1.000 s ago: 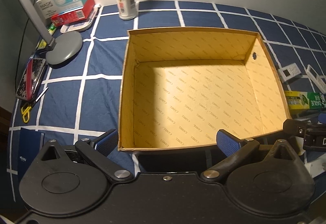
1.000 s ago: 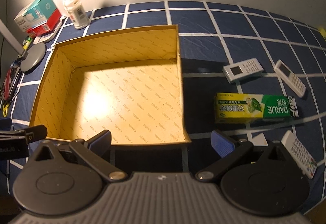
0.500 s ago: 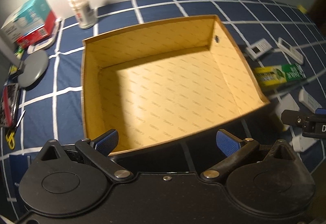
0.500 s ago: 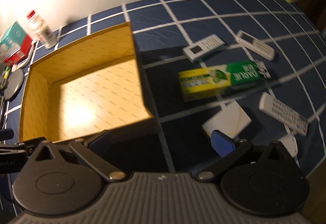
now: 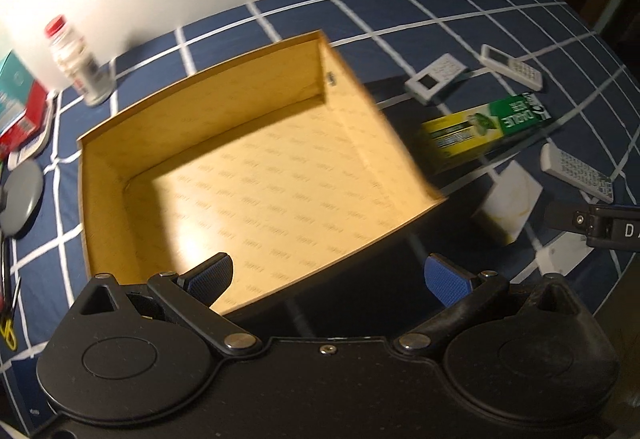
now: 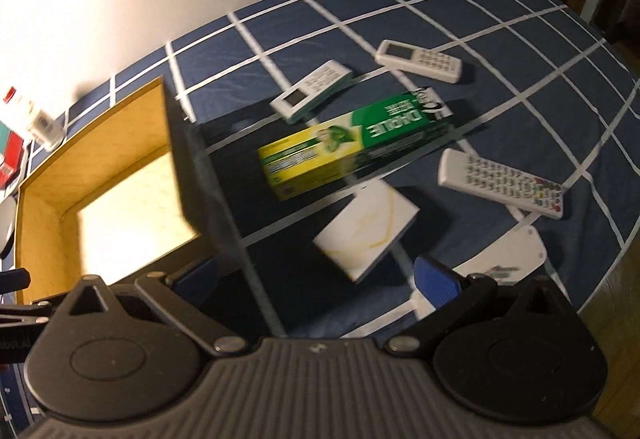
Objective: Organize objects
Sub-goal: 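Move the right tool toward the white TV remote beside the toothpaste box, then close the right tool on the white TV remote and lift it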
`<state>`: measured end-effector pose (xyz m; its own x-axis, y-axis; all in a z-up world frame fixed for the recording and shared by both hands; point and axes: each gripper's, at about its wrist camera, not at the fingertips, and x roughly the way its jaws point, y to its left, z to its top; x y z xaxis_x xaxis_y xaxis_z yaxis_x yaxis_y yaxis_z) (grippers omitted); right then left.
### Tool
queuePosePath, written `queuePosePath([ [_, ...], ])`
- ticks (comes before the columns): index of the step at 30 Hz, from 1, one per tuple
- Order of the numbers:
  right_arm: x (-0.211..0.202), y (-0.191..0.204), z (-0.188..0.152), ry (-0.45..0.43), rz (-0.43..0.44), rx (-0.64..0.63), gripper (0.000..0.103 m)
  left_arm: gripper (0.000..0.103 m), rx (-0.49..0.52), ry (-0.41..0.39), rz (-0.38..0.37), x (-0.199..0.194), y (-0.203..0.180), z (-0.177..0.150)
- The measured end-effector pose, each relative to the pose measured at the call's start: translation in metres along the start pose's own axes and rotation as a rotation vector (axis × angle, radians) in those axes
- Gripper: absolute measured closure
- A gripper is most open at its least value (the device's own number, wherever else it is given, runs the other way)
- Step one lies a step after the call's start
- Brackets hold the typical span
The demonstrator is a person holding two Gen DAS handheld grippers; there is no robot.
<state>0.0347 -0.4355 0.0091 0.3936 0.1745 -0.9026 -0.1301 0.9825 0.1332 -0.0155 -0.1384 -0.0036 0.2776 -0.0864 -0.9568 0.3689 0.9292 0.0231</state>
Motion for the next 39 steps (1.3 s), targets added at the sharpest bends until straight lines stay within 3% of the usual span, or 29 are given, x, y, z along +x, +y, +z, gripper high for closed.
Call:
queuePosePath([
  [25,0.051,-0.219,0.061,0.061,-0.005,0.195,0.000,0.000,0.236,0.129,-0.086,0.088,-0.212,0.068],
  [39,0.101,-0.288,0.072,0.164,0.015,0.263,0.000,0.000,0.355,0.252,-0.147,0.158,-0.292,0.090],
])
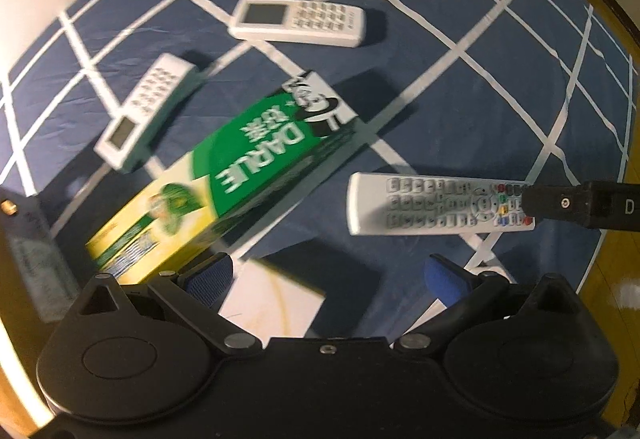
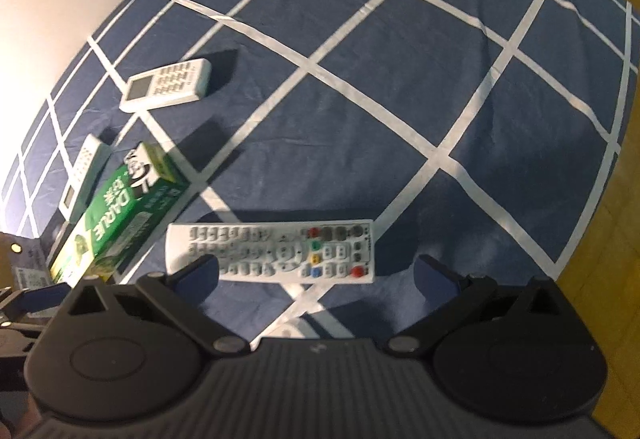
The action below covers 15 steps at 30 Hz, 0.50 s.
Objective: Organize objects
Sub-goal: 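Close the right tool on the white TV remote and lift it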
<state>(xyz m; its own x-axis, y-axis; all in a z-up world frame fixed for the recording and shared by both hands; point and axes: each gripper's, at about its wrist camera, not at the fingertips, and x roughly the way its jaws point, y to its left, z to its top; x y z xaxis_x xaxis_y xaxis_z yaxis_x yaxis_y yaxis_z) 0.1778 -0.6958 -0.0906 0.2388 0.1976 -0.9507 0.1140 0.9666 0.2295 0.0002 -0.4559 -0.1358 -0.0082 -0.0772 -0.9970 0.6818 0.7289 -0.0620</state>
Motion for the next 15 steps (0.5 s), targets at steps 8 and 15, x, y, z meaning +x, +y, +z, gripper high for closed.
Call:
queuePosePath([
  [8,0.036,-0.009,0.014,0.077,0.024,-0.008,0.000,0.000,0.032,0.056,-0.037,0.033,-0.015,0.021],
  [15,0.060,-0.013,0.018,0.144,0.046,-0.027,0.000,0.000,0.045,0.096,-0.071,0.050,-0.023,0.024],
])
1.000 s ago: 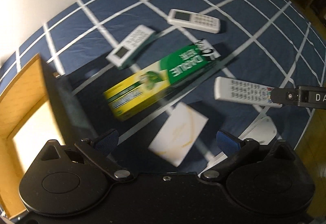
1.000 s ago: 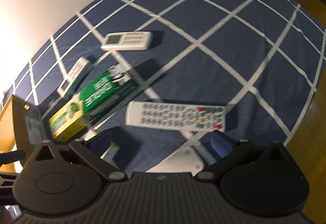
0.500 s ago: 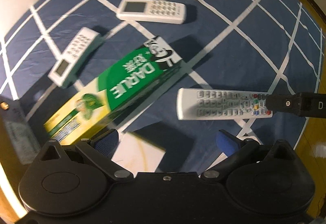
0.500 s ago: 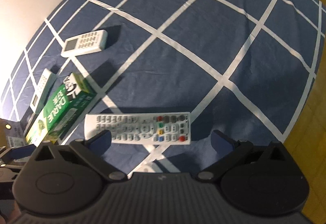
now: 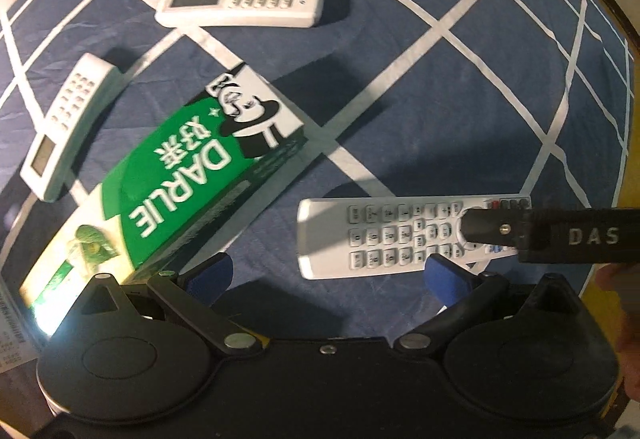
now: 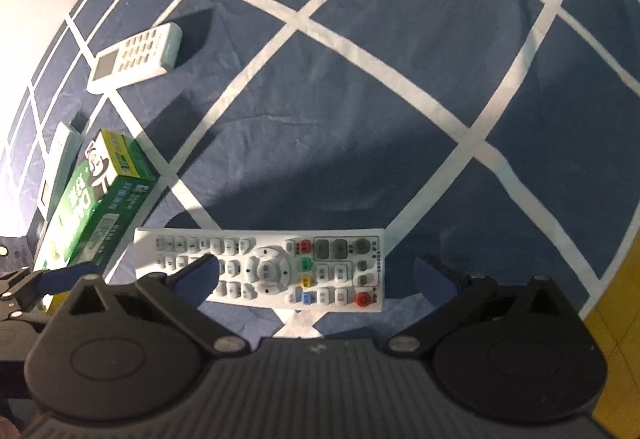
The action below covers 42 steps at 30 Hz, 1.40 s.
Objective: Organize objects
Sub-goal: 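Close the right tool on the white TV remote and lift it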
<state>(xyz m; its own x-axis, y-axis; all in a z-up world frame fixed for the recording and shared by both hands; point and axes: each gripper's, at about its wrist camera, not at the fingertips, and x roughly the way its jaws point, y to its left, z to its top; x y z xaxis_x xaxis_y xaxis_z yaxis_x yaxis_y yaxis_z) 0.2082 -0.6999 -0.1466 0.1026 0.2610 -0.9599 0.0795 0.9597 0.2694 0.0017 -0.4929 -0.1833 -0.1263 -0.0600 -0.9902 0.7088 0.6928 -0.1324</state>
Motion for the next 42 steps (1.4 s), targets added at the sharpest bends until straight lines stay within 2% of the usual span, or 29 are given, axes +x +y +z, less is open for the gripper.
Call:
queuePosePath([
  [7,0.010,-0.003,0.004,0.043,0.016,-0.036,0.000,0.000,0.000,0.032,-0.019,0.014,-0.007,-0.006],
  [14,0.012,-0.002,0.009,0.048,0.014,-0.071,0.001,0.000,-0.018,0.041,-0.040,0.023,-0.010,-0.014],
  [20,0.012,0.001,0.010,0.062,-0.001,-0.119,0.005,0.002,-0.021,0.053,-0.038,0.028,-0.014,-0.016],
  [21,0.011,0.002,0.010,0.063,-0.003,-0.125,0.007,0.004,-0.024,0.058,-0.037,0.028,-0.014,-0.015],
  [22,0.011,0.002,0.010,0.068,-0.001,-0.143,0.010,0.009,-0.029,0.062,-0.042,0.029,-0.015,-0.014],
  [24,0.010,0.003,0.009,0.069,0.006,-0.145,0.014,0.009,-0.040,0.069,-0.044,0.029,-0.015,-0.013],
  [27,0.009,0.003,0.009,0.070,0.007,-0.154,0.015,0.009,-0.037,0.075,-0.039,0.030,-0.016,-0.012],
  [34,0.005,0.005,0.006,0.102,0.022,-0.293,0.015,0.010,-0.034,0.081,-0.035,0.026,-0.016,-0.012],
  [42,-0.014,0.022,-0.003,0.087,0.054,-0.393,0.015,0.010,-0.037,0.040,-0.018,-0.001,-0.007,-0.017],
])
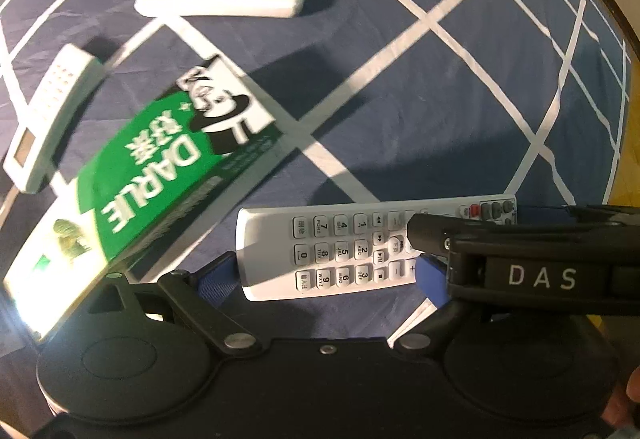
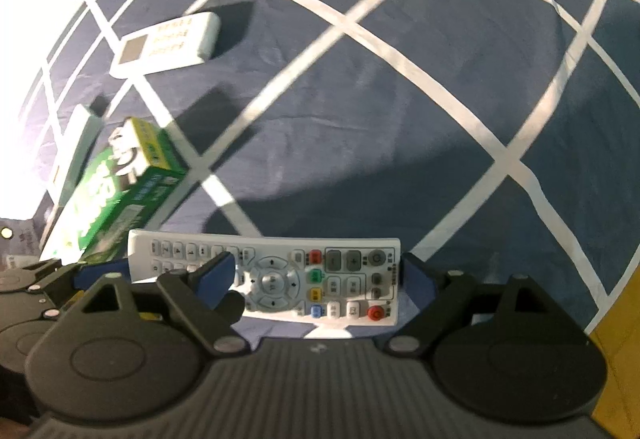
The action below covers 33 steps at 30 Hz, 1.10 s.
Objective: Organize objects
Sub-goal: 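Close the right tool on the white TV remote and lift it, then carry the white TV remote with the right tool into the cardboard box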
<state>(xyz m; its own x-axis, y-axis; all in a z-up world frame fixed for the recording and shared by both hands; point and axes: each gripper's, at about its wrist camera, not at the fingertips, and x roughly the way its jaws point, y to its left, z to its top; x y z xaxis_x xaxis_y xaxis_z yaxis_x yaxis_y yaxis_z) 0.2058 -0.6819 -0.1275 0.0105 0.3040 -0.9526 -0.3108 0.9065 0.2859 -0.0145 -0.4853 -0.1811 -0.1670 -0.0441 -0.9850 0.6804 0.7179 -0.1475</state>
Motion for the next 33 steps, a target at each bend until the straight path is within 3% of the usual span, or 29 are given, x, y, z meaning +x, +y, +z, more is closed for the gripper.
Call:
queuePosePath([
  [8,-0.028,0.040,-0.012,-0.003,0.053,-0.218,0.015,0.010,-0.035,-0.069,0.031,-0.039,0.019,-0.020],
  [9,-0.035,0.049,-0.015,0.042,0.080,-0.412,0.015,0.010,-0.041,-0.078,0.036,-0.044,0.022,-0.022],
  [10,-0.040,0.056,-0.019,0.062,0.094,-0.504,0.015,0.010,-0.047,-0.087,0.041,-0.049,0.026,-0.025],
  [18,-0.063,0.095,-0.058,0.036,0.146,-0.593,0.015,0.010,-0.100,-0.156,0.074,-0.090,0.064,-0.053],
  [19,-0.072,0.105,-0.066,0.095,0.168,-0.816,0.015,0.010,-0.108,-0.165,0.078,-0.094,0.069,-0.057],
  [33,-0.109,0.157,-0.177,0.088,0.248,-0.986,0.015,0.010,-0.235,-0.261,0.125,-0.152,0.155,-0.139],
])
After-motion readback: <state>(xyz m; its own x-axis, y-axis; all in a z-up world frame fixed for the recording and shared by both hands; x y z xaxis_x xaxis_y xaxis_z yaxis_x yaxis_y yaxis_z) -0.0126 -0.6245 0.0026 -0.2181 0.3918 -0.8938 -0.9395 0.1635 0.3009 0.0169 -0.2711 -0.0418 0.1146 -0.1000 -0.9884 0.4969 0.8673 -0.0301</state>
